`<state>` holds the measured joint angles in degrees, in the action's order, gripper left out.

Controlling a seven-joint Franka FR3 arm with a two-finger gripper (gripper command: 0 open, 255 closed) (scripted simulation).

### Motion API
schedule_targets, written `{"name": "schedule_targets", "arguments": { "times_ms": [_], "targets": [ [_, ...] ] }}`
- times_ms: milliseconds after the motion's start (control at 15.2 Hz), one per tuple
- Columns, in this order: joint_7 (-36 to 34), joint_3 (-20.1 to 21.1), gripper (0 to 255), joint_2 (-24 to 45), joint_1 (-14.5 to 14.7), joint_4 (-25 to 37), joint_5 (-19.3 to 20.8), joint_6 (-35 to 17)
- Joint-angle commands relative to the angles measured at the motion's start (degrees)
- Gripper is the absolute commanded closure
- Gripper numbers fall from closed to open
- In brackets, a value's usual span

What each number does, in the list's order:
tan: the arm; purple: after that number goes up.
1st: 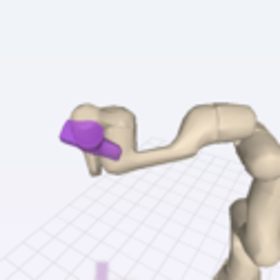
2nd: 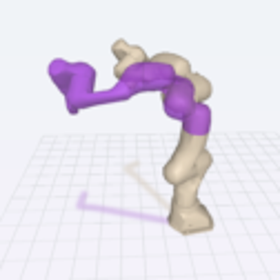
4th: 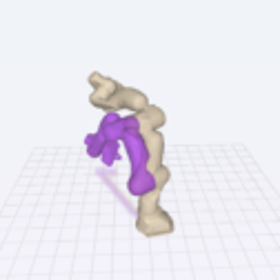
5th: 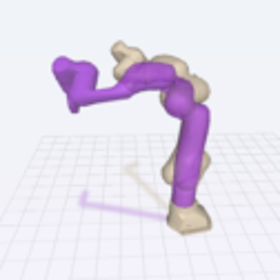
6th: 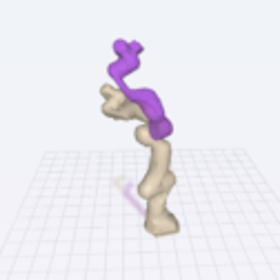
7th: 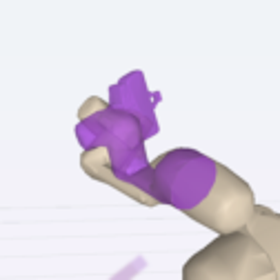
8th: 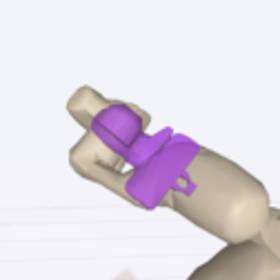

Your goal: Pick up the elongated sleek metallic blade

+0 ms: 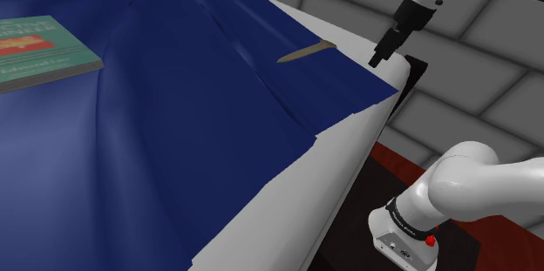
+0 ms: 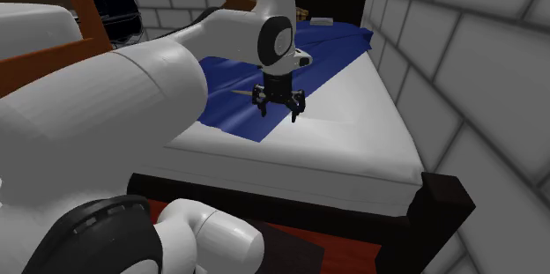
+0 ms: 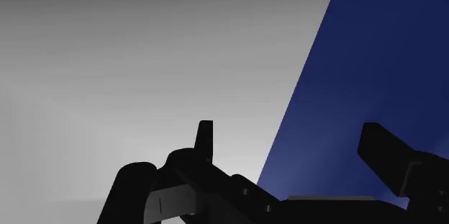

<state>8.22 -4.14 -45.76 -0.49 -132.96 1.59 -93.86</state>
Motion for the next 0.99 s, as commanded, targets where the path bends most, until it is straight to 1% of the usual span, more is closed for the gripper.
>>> {"name": "schedule_targets", "arguments": {
  "times_ms": [0,264,528,726,924],
  "targets": [
    [0.0,0.0,0,0.0,0.0,0.0,0.0,0.0],
    [-23.8,9.9,0,4.0,-5.1,4.1,-4.9,1.7],
    [-47.5,18.7,0,11.4,-10.6,11.6,-8.2,3.4],
    [-65.2,24.5,0,18.7,-15.0,19.1,-9.1,4.8],
    [-83.1,29.5,0,26.9,-18.9,27.6,-8.5,6.6]
  ]
}}
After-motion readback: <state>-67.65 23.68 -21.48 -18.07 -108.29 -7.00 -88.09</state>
